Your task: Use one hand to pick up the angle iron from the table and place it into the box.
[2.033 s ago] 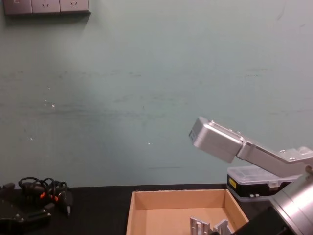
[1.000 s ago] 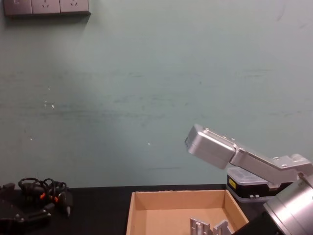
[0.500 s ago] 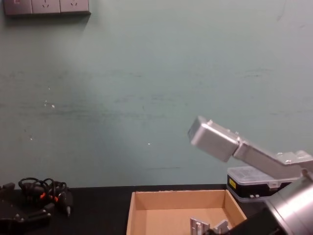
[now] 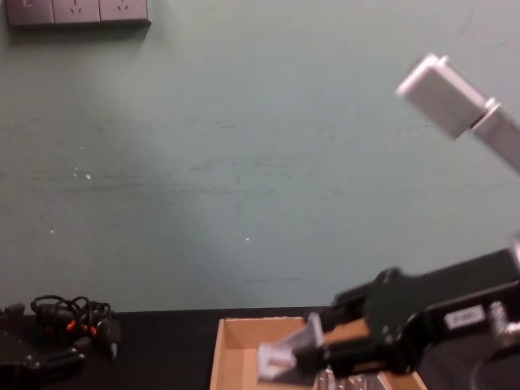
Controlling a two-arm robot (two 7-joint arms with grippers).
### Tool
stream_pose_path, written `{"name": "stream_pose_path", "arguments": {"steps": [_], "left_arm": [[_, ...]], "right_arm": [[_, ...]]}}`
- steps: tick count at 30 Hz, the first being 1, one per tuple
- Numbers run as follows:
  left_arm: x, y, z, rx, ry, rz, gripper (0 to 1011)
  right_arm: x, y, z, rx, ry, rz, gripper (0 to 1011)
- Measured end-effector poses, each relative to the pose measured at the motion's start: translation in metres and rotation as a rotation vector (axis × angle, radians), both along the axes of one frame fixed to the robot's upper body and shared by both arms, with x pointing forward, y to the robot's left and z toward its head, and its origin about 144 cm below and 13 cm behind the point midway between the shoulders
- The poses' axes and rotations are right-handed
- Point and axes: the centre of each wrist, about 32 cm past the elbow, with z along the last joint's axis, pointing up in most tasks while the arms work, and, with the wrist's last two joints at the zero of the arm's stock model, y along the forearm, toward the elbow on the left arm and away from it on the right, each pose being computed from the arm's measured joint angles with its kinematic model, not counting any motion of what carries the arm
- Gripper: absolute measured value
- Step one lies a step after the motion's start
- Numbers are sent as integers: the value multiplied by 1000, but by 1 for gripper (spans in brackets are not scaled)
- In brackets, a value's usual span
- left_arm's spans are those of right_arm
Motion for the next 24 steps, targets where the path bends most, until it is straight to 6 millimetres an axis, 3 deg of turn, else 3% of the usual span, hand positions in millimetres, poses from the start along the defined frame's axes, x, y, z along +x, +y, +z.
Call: {"name": "stream_pose_path", "arguments": {"steps": [6, 11, 24], "left_arm": [[0, 0, 0, 0, 0, 0, 1000], [0, 0, 0, 0, 0, 0, 1000], [0, 0, 0, 0, 0, 0, 1000]], "right_arm": [[-16, -22, 14, 52, -77, -158, 474], [-17, -37, 18, 62, -108, -262, 474], [11, -55, 15, 39, -124, -438, 474]]}}
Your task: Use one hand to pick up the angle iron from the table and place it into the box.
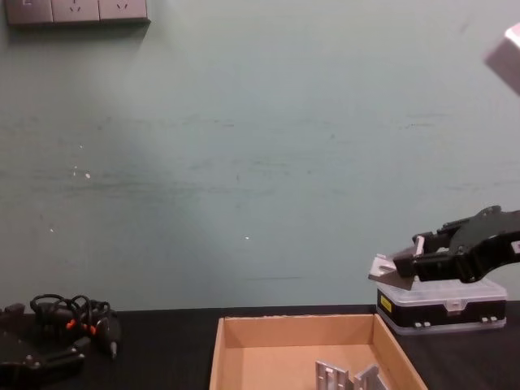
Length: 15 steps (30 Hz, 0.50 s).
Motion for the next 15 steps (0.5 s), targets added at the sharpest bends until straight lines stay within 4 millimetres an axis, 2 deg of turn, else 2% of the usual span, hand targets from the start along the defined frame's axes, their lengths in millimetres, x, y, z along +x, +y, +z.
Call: {"name": "stream_pose_path", "arguments": {"steps": [15], "left_arm": [[0, 0, 0, 0, 0, 0, 1000]], "right_arm": [[44, 14, -22, -55, 93, -1, 474]]}}
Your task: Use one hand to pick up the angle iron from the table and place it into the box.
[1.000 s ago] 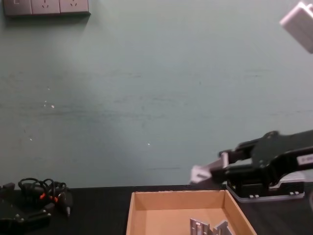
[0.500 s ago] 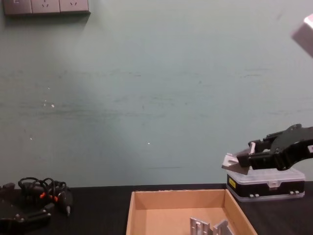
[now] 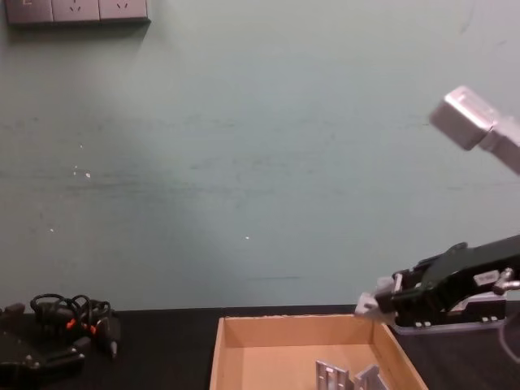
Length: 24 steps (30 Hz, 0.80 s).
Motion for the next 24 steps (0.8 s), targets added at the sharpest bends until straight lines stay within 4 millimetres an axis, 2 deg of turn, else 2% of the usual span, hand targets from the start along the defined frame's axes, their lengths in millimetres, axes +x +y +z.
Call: {"name": "stream_pose_path", "arguments": {"steps": [9, 24], "left_arm": [[0, 0, 0, 0, 0, 0, 1000], [0, 0, 0, 0, 0, 0, 1000]], "right_arm": [[19, 11, -9, -19, 44, 19, 474], [41, 16, -19, -30, 89, 18, 473]]}}
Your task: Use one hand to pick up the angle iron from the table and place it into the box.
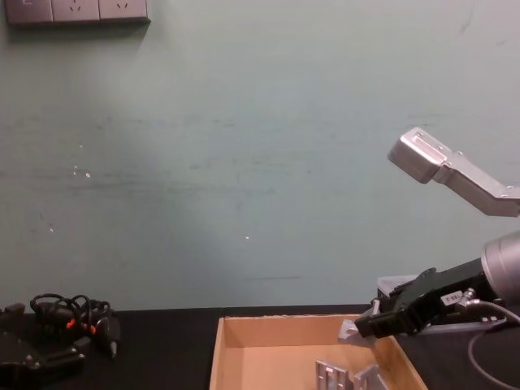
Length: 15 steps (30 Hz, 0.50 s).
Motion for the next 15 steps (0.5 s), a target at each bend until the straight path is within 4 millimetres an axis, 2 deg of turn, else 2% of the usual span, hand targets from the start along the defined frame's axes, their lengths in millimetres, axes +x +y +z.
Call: {"name": "stream_pose_path", "arguments": {"steps": [15], "left_arm": [[0, 0, 0, 0, 0, 0, 1000]], "right_arm": [[5, 5, -5, -10, 22, 8, 474]]}}
